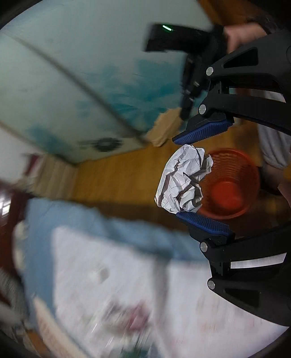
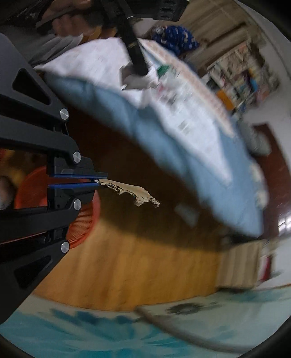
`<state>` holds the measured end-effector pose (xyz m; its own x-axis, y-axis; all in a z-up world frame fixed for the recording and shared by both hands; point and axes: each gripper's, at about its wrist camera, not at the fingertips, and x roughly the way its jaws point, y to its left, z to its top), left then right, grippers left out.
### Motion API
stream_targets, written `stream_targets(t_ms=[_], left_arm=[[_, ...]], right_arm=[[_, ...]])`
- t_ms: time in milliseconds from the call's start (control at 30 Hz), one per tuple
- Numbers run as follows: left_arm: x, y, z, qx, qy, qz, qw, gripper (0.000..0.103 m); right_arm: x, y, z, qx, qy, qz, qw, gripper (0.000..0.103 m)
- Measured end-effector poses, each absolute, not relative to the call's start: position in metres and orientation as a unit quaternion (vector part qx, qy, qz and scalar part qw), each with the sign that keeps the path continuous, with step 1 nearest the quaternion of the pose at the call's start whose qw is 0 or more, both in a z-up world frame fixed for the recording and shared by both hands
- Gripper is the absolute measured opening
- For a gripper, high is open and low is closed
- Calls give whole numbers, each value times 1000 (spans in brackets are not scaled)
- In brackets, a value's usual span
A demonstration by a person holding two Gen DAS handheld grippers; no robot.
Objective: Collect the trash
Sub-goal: 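Carry both items over the red wastebasket and open both tools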
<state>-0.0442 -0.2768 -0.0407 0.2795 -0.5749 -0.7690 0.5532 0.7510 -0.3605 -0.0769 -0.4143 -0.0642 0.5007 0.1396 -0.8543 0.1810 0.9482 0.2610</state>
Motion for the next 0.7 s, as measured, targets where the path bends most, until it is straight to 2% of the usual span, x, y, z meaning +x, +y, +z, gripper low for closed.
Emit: stream_targets(t_ms=[133,233,333,500,700], left_arm=[[-49,-338,-134,58,563,-365,739,63],[-56,-355,-206,112,596,-351,713,63],[-57,-358,-258,141,625,-318,698,62],[-69,-382,-281,183,621,-325,690,61],[-69,-390,-280,196,619,-324,688,62]], right_arm=[[-91,-448,-130,203,578,-30,790,5],[-94,-450,-182,200,638,-25,743,5],[-89,-447,-219,209,665,-11,717,5],[-86,-430,-277,168,720,-13,673,5],[-86,-434,-295,163,729,-27,664,5]])
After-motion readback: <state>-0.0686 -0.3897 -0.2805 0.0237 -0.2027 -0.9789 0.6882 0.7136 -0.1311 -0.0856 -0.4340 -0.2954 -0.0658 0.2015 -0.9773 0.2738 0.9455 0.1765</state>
